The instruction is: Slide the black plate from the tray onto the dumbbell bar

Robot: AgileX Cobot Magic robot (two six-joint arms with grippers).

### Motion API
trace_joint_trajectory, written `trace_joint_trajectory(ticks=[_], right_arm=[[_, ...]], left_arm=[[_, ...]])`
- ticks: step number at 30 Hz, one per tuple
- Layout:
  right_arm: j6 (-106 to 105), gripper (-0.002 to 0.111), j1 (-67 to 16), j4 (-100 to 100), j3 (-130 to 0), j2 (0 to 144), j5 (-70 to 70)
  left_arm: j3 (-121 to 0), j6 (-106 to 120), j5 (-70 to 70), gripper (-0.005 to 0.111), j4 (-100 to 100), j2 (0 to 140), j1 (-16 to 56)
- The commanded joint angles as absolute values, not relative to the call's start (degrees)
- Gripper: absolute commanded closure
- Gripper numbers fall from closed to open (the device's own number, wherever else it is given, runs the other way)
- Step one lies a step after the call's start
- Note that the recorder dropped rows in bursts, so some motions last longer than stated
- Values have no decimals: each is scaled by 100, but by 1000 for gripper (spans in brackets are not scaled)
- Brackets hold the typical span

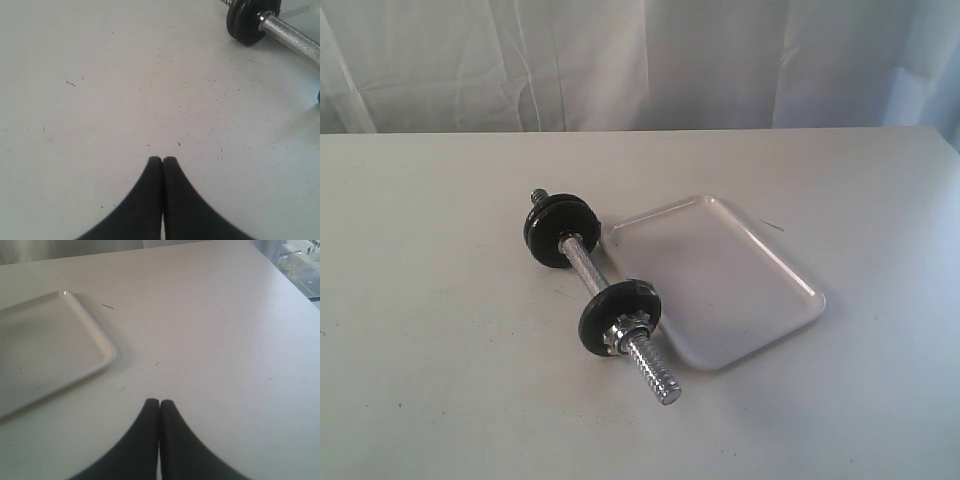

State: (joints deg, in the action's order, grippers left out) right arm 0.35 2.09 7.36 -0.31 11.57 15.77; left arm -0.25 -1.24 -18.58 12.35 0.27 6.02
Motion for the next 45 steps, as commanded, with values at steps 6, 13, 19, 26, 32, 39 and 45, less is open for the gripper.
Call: trace_joint_trajectory(ticks=[6,13,19,26,32,39,45], right_arm=[[61,108,235,722,0,1146,1524],[61,108,235,722,0,1146,1524],[61,108,235,722,0,1146,1535],[61,108,235,722,0,1146,1535],[61,108,235,722,0,1146,1535],[61,108,235,722,0,1146,1535],[61,108,235,722,0,1146,1535]], left_arm=[[0,-154,-1022,107,1228,0,575],[0,-154,-901,107,1228,0,575],[0,-139,-902,107,1228,0,575],[0,-139,-902,107,1228,0,575],[0,-139,-902,107,1228,0,575],[0,-128,-902,107,1228,0,575],[0,-128,-902,107,1228,0,575]])
